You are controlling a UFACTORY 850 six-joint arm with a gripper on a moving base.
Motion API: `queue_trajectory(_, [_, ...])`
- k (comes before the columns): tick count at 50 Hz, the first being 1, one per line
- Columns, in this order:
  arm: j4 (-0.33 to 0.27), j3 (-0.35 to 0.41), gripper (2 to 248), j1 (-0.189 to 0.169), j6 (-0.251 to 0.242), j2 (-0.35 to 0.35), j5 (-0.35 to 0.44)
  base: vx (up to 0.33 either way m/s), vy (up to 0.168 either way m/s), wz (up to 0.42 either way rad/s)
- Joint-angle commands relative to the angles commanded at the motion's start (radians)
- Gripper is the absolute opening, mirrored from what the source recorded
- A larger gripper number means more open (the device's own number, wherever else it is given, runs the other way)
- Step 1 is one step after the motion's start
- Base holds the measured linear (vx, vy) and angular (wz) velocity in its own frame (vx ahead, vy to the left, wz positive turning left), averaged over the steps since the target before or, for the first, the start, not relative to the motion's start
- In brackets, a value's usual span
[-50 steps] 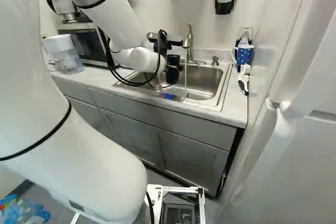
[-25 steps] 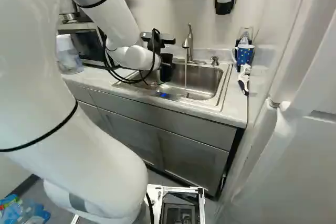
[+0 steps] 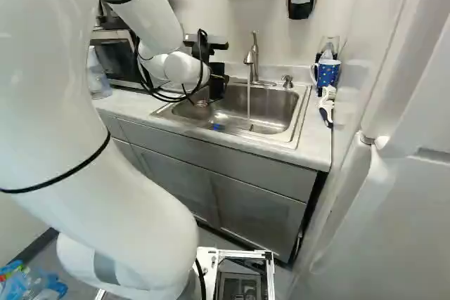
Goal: Rinse the cup and place it in the tray
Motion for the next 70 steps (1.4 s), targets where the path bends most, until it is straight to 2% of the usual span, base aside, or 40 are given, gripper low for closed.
queue_trajectory(61, [0.0, -0.033, 126, 0.007, 0.0, 0.086, -0.032, 0.0, 0.0, 0.0])
queue_trajectory(70, [0.0, -0.033, 126, 0.007, 0.058, 0.086, -0.032, 0.0, 0.0, 0.0])
